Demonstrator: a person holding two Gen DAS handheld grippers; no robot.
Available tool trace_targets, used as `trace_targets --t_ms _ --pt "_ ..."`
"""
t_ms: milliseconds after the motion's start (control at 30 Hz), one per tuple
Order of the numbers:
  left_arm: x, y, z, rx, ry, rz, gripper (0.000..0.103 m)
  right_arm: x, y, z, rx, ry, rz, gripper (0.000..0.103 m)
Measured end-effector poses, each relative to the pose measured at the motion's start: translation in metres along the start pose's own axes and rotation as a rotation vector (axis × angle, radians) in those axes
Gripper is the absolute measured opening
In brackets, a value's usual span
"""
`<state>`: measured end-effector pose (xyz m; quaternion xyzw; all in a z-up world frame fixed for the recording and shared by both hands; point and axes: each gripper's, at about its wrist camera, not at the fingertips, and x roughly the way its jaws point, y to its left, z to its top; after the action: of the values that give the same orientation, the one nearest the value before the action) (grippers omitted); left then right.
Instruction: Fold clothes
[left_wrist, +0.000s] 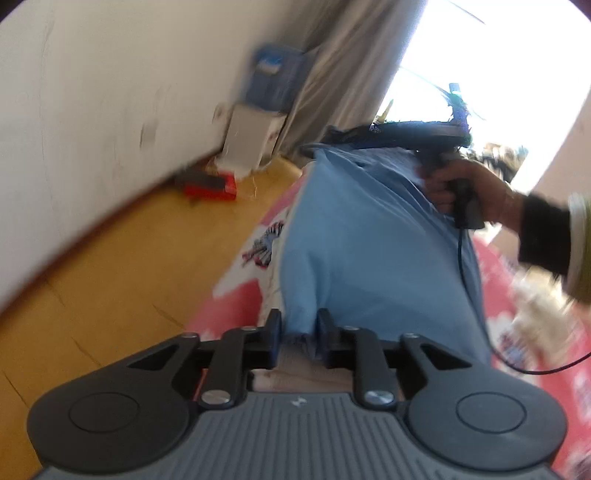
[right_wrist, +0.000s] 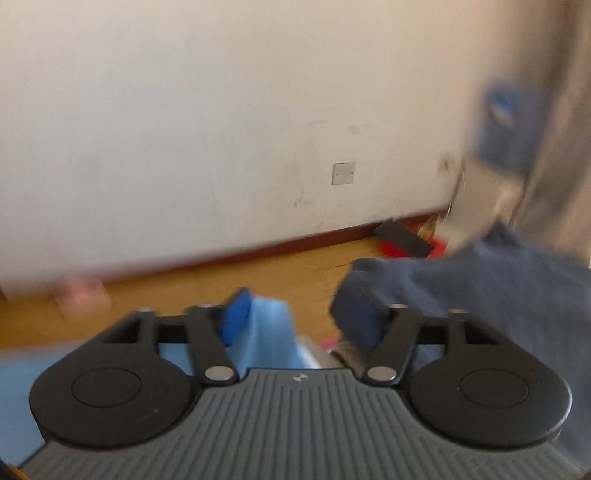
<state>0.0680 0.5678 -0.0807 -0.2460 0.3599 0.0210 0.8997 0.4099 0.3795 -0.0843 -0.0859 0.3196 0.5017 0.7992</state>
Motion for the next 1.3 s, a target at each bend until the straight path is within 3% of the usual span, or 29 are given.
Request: trace_targets --t_ms 67,133,167,233,333,433,500,567,633,667,767,933,967,1000,1067,1100,1133,1300 --pt "-0.002 0.013 0.002 -0.084 0.012 -0.023 0.033 -0.028 -0.032 0.005 0.191 -0.057 0.021 0.065" --pt "-0.009 0.017 0.003 -0.116 -0.007 -0.022 0.033 -0.068 -0.051 0.001 0.278 -0.141 -0.01 0.065" --pt "-0.014 0.015 0.003 -0.115 -0.027 -0.014 0.033 -0.09 -0.056 -0.004 0.284 -0.179 -0.019 0.064" --pt "-0.029 0.006 0.0 -0.072 -0.092 0.028 0.034 -0.134 -0.048 -0.023 0.215 -0.218 -0.011 0.053" --pt "-0.043 -0.017 -0.007 0.015 -0.146 0.056 0.04 -0.177 -0.02 -0.062 0.088 -0.183 0.046 0.034" --pt "-0.033 -0.039 -0.007 0.098 -0.121 0.048 0.042 -0.178 0.005 -0.097 -0.03 -0.07 0.08 0.026" --pt "-0.018 -0.052 -0.008 0.188 -0.085 0.068 0.043 -0.16 0.008 -0.114 -0.057 0.017 0.03 0.02" --pt "-0.005 -0.059 -0.014 0.251 -0.07 0.127 0.041 -0.145 -0.006 -0.125 0.009 0.041 -0.105 0.017" --pt "-0.006 -0.054 -0.017 0.241 -0.078 0.126 0.042 -0.151 -0.028 -0.128 0.16 -0.026 -0.205 0.005" --pt "-0.006 -0.052 -0.018 0.234 -0.082 0.123 0.042 -0.159 -0.031 -0.128 0.212 -0.073 -0.222 0.011" --pt "-0.005 -0.05 -0.017 0.216 -0.081 0.104 0.045 -0.18 -0.021 -0.128 0.256 -0.184 -0.206 0.01" --pt "0.006 -0.041 -0.008 0.192 -0.059 0.089 0.052 -0.156 0.006 -0.127 0.181 -0.068 -0.18 0.008" --pt "0.007 -0.039 -0.007 0.184 -0.058 0.088 0.057 -0.152 0.004 -0.128 0.197 -0.053 -0.216 0.008" --pt "0.007 -0.037 -0.006 0.176 -0.056 0.086 0.06 -0.147 -0.004 -0.128 0.241 -0.045 -0.291 0.0" --pt "0.008 -0.033 -0.005 0.16 -0.052 0.083 0.061 -0.159 -0.008 -0.129 0.338 -0.118 -0.39 0.001" --pt "0.008 -0.03 -0.005 0.152 -0.05 0.082 0.061 -0.169 -0.009 -0.129 0.389 -0.169 -0.432 0.006" --pt "0.008 -0.028 -0.006 0.145 -0.052 0.075 0.061 -0.175 -0.001 -0.133 0.397 -0.185 -0.423 0.006" --pt "0.003 -0.022 -0.013 0.119 -0.063 0.059 0.061 -0.192 0.071 -0.177 0.238 -0.1 -0.152 0.006"
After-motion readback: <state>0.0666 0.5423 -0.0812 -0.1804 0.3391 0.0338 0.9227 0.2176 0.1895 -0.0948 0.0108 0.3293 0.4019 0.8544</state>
